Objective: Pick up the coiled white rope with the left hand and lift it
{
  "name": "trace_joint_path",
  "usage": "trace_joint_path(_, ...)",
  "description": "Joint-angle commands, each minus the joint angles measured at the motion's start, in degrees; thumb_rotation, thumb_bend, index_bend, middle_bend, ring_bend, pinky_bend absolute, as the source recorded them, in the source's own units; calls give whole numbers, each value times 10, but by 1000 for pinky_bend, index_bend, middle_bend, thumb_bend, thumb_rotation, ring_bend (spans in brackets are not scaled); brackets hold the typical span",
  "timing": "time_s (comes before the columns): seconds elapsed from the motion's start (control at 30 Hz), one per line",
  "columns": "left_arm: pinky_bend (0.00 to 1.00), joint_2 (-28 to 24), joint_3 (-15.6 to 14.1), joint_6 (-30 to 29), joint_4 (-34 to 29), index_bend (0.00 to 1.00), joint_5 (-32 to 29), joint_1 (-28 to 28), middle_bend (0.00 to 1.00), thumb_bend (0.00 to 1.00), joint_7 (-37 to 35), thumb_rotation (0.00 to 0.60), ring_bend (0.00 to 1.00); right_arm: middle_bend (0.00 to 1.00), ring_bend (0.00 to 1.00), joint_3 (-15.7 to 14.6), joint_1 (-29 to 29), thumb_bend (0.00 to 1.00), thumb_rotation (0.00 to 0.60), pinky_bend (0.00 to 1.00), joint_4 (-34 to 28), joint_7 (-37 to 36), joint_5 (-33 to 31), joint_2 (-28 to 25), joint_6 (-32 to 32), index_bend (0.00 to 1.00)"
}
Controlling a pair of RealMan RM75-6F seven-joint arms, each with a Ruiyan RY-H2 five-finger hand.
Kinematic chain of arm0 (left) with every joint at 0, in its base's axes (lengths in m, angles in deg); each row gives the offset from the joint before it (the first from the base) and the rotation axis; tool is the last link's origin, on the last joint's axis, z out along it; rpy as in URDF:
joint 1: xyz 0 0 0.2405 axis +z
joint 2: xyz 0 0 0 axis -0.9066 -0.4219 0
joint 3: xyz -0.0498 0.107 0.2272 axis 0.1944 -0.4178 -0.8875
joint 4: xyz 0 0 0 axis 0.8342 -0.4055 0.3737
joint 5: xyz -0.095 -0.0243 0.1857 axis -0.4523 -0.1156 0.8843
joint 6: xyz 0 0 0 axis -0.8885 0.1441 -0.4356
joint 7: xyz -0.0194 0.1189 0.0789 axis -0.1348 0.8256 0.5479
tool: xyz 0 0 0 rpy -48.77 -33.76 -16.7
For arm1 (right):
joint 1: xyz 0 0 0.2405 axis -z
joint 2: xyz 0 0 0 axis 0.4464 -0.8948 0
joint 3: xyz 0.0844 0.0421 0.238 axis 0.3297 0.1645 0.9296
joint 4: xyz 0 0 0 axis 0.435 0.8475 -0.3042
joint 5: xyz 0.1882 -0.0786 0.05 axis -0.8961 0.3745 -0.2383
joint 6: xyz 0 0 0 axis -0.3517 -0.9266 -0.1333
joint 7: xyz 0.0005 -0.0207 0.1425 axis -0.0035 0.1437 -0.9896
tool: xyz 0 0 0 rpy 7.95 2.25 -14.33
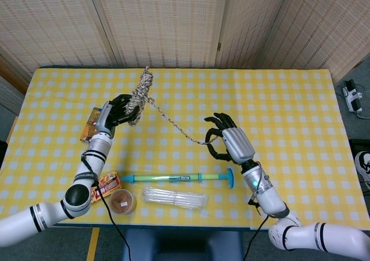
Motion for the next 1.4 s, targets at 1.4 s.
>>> trace_joint_path(1.4, 683, -64, -111, 155, -57, 700, 478, 42, 684, 565, -162, 600, 638, 208, 83, 155, -109, 610, 600, 0, 48, 24, -196, 40, 103, 635)
